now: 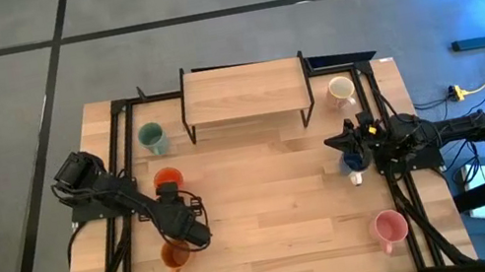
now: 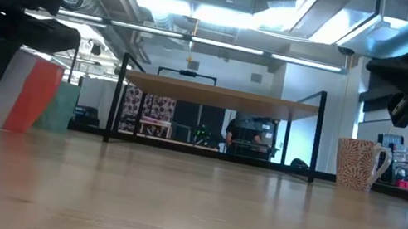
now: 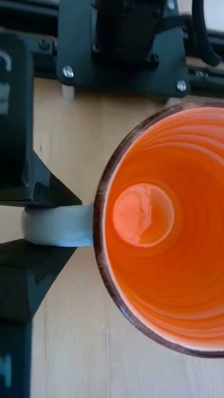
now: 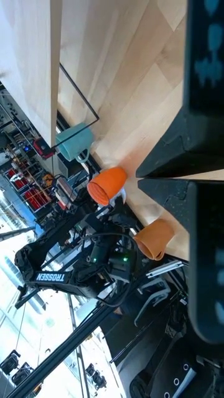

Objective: Place coffee mugs
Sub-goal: Put the top orange mug on the shelf

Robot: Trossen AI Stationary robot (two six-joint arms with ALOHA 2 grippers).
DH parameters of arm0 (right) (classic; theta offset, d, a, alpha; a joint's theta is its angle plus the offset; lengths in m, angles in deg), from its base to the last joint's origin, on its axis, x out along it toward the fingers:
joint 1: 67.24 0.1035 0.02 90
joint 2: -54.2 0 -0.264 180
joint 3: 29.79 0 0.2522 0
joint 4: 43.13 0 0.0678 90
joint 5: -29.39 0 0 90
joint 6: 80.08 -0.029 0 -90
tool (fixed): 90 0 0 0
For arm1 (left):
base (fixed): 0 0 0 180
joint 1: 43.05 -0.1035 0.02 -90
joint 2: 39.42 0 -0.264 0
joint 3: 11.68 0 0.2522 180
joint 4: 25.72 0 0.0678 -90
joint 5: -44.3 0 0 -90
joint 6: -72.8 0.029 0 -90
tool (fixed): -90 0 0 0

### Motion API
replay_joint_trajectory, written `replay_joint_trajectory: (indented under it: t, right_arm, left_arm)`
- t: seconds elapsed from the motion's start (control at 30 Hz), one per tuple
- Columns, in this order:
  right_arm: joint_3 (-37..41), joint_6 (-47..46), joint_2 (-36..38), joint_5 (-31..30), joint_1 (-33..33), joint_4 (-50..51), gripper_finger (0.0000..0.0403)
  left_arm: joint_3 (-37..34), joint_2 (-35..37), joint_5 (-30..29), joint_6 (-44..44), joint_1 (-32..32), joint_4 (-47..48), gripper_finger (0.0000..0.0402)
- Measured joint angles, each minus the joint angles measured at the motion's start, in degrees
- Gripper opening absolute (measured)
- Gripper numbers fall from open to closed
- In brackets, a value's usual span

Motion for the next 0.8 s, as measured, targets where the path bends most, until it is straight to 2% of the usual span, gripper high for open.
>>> replay_joint_trajectory:
  t: [0.17,0.4,0.6,0.8]
  right_arm:
    - [0.0,-0.1,0.0,0.0,0.0,0.0,0.0001]
    - [0.0,-0.1,0.0,0.0,0.0,0.0,0.0001]
    - [0.0,0.0,0.0,0.0,0.0,0.1,0.0001]
    - [0.0,0.0,0.0,0.0,0.0,0.1,0.0001]
  left_arm:
    - [0.0,0.2,0.2,0.2,0.2,0.2,0.0048]
    - [1.0,5.2,-0.6,2.7,1.1,1.2,0.0048]
    - [8.5,8.3,-6.9,11.3,0.4,4.6,0.0048]
    - [19.3,8.8,-8.9,23.6,-3.3,9.3,0.0048]
